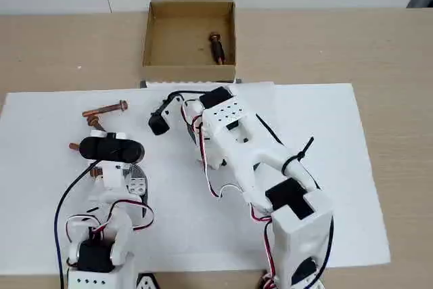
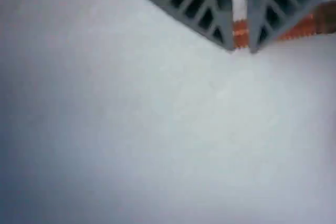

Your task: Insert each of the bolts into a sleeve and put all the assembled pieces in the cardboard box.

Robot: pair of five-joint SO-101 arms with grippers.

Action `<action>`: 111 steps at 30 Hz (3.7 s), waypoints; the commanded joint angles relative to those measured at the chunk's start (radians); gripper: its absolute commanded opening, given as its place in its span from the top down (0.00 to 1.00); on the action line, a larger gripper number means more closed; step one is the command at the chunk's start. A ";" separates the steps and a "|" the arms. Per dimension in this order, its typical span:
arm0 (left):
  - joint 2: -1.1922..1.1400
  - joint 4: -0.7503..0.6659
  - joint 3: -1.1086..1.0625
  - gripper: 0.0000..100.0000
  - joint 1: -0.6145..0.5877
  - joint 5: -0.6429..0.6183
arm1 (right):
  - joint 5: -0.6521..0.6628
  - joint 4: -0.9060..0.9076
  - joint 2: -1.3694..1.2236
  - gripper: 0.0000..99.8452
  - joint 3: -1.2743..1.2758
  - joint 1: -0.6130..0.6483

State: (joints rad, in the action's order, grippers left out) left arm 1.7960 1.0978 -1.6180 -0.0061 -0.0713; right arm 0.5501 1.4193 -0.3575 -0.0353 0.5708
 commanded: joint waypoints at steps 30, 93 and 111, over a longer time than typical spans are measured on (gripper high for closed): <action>0.005 -0.003 0.005 0.99 0.002 0.008 | -0.074 0.150 0.340 1.00 -0.009 -0.004; -1.363 0.327 1.419 0.99 -0.118 0.239 | -0.135 0.291 1.310 1.00 0.543 -0.697; -1.912 0.305 1.733 0.99 -0.278 1.002 | -0.133 0.292 1.310 1.00 0.543 -0.699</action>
State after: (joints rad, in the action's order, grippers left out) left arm -0.0882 1.4170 0.0621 -0.2854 0.8186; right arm 0.4227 1.7154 0.9344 0.5109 -0.1227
